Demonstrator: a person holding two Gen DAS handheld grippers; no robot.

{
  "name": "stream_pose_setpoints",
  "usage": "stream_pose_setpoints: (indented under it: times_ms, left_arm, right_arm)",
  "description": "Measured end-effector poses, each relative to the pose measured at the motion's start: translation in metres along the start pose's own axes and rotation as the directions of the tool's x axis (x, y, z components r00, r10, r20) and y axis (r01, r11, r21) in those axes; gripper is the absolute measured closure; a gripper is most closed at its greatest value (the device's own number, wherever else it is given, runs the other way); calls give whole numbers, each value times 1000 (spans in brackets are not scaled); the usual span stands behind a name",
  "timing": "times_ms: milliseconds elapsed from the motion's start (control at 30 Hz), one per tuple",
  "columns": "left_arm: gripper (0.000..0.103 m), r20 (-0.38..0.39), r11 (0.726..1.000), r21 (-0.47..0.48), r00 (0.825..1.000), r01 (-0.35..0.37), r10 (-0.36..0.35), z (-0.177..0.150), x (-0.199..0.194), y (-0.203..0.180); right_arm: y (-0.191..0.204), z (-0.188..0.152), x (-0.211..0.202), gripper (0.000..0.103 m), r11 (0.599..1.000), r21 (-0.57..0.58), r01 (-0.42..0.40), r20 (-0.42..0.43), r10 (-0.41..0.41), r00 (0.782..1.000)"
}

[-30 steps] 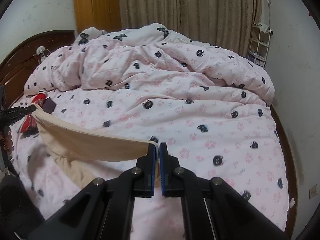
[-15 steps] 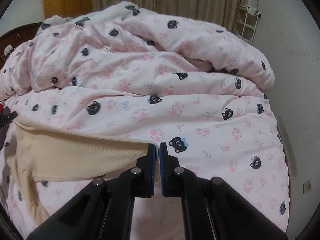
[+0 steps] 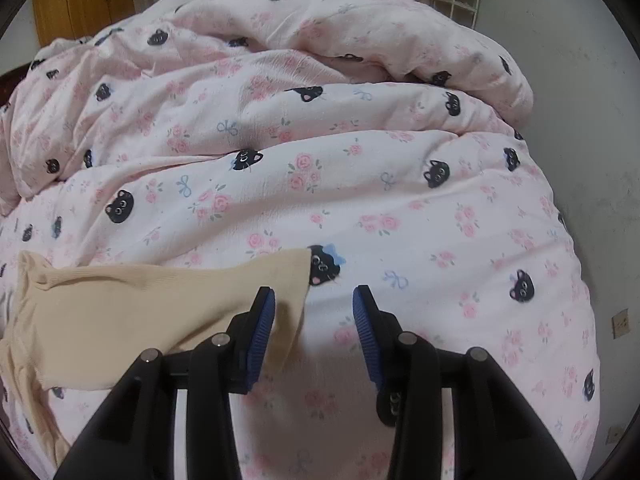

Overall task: Fold clothes
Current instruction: 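Open both grippers and release the beige sweater onto the bed, then grasp the sweater hem with the left gripper while the right gripper grasps a sleeve cuff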

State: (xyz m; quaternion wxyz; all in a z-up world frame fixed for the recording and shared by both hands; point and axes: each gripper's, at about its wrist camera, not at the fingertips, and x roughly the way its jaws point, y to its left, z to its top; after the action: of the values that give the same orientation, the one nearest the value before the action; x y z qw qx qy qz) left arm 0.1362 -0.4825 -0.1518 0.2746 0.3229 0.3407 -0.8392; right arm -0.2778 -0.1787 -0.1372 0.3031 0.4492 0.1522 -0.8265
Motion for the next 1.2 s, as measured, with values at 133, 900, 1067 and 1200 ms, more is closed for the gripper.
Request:
stream_pose_setpoints:
  times_ms: [133,900,1067,1200]
  left_arm:
    - [57,-49,993,116,998,39,-33,-35,-13,-18]
    - [57,-123,977,170,986,131,-111,-71,3,-47]
    - [57,-115,983,136,987,126,-111,-70,0,-41]
    - [57,-120,986,111,987,123,-110,-72,-1,-37]
  right_arm:
    - [4,-22,-29,61,995,14,-97,24,97,995]
    - [72,-135,-93,61,892,-168,-420,14,428,904]
    - [70,-131,-87,61,885,-143,-442,10,448,894]
    - [70,-130,-85,61,882,-137,-451,7,456,890]
